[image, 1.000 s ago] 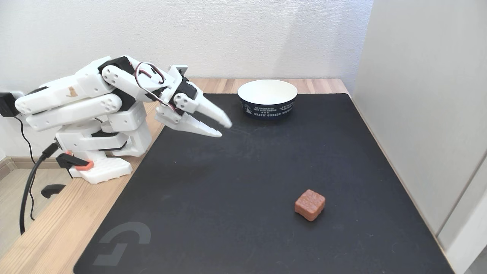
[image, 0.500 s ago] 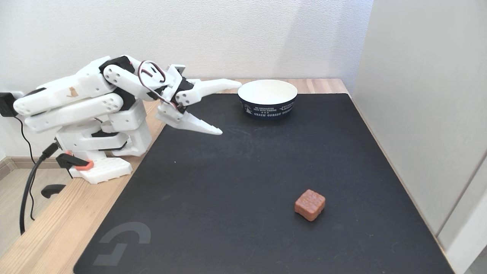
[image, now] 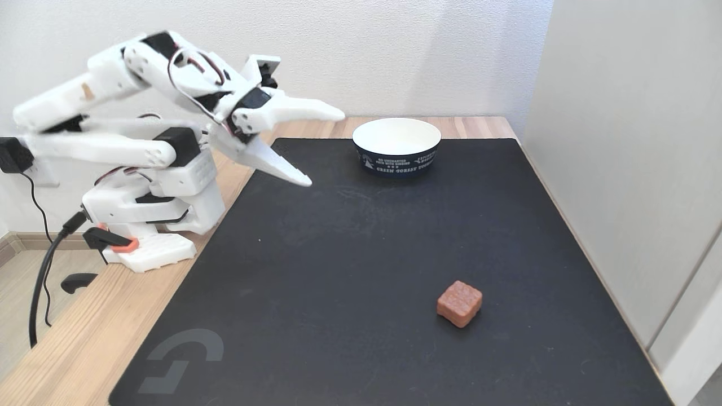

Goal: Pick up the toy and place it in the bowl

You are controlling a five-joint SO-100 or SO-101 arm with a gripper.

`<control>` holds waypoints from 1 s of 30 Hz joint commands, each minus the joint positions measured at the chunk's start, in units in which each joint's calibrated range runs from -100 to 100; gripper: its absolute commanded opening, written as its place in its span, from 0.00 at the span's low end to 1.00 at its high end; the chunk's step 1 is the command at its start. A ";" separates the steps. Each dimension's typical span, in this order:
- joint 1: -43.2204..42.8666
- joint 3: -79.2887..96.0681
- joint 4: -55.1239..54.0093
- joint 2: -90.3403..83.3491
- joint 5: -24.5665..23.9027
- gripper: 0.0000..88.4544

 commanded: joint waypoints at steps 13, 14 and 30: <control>11.39 -66.41 13.19 71.55 -1.06 0.55; 11.64 -70.55 14.29 74.97 -1.06 0.55; 13.90 -141.85 35.45 125.58 -0.54 0.55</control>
